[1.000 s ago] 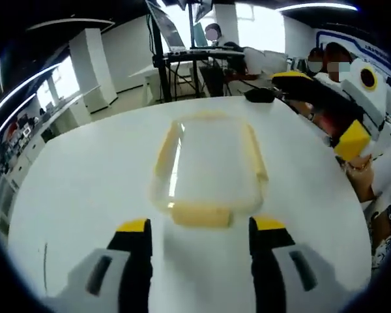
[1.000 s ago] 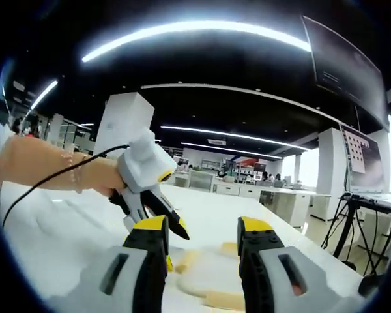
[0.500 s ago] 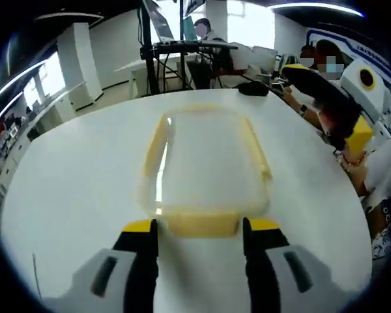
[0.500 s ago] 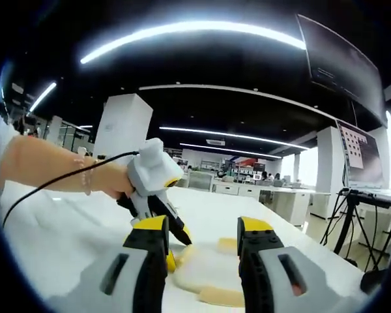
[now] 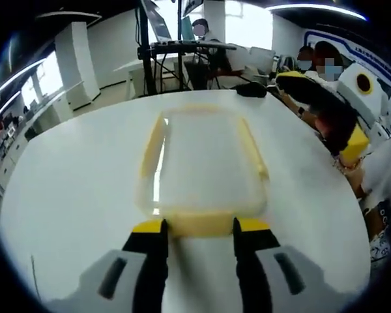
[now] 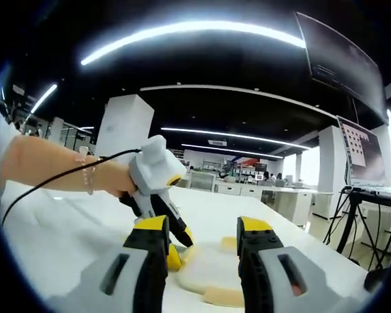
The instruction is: Snap each plastic latch of the storage box into its locked position after aligning the lid with the box until every specified latch is closed and the lid sits flush.
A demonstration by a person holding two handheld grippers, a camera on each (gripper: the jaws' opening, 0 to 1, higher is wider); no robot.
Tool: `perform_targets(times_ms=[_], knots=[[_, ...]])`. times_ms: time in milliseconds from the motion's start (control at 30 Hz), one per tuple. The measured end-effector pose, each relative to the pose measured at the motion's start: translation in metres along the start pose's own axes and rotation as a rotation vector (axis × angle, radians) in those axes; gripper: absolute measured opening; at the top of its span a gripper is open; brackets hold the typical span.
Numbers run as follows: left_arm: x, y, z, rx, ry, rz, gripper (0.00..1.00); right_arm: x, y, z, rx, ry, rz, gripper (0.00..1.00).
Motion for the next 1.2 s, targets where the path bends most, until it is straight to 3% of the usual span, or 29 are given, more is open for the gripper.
perform_targets(times_ms=[400,800,933,1033,1200], knots=[[0.005,-0.013,-0.012,-0.042,-0.01,0.021,0.39,0.022,0.004,0.022,0.008,-0.099,0.06,0.41],[0.018,-0.029,-0.029,-0.078,-0.019,0.039,0.39,0.061,0.015,0.03,-0.099,-0.187,0.178,0.44],[0.023,-0.036,-0.034,-0.093,-0.014,0.037,0.39,0.073,0.021,0.026,-0.186,-0.241,0.237,0.44],[0.026,-0.04,-0.037,-0.104,-0.012,0.035,0.39,0.079,0.025,0.024,-0.216,-0.262,0.311,0.44],[0.03,-0.044,-0.041,-0.114,-0.011,0.035,0.39,0.086,0.03,0.017,-0.22,-0.219,0.442,0.44]])
Point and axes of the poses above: the point that each gripper's makers call its tool centre point, and the gripper's own axes: y roughly forward along the fingers, x roughly to its right, z roughly out of its top, the point moved 10 cm from there along -y, roughly backward along the fingers, and after that the axes turned 11 degrees about -y, right-handed, at the moved point
